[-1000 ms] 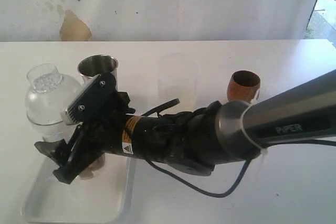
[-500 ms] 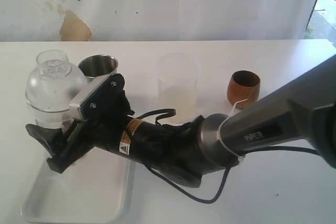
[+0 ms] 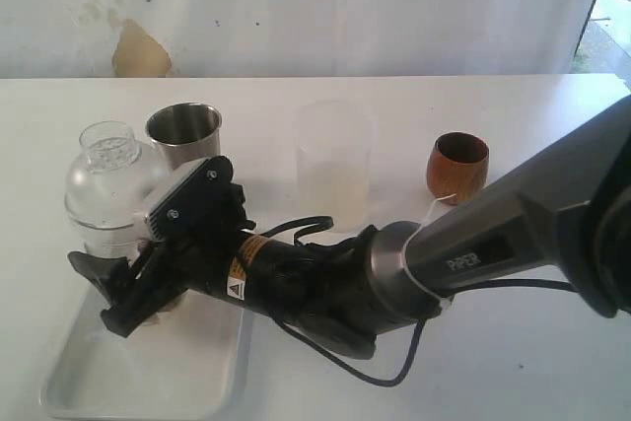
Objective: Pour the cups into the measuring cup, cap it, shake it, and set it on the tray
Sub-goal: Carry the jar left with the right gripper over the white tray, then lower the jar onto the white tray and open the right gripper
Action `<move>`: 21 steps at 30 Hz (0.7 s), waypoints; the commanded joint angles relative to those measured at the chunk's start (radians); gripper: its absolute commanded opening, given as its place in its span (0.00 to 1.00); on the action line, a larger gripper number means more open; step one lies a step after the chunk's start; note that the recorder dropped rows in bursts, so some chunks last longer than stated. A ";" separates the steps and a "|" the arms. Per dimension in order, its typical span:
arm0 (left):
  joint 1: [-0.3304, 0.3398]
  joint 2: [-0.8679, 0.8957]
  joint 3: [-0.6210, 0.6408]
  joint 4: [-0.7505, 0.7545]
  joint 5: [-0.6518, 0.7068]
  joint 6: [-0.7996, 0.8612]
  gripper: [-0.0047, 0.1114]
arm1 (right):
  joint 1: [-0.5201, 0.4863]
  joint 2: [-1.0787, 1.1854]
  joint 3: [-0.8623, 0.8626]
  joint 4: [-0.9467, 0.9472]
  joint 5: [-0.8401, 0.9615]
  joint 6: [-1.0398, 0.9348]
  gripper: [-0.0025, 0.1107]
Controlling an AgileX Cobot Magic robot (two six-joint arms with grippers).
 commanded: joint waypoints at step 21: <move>-0.002 -0.004 0.005 0.004 -0.010 -0.001 0.04 | -0.001 -0.013 -0.016 -0.010 -0.015 -0.015 0.77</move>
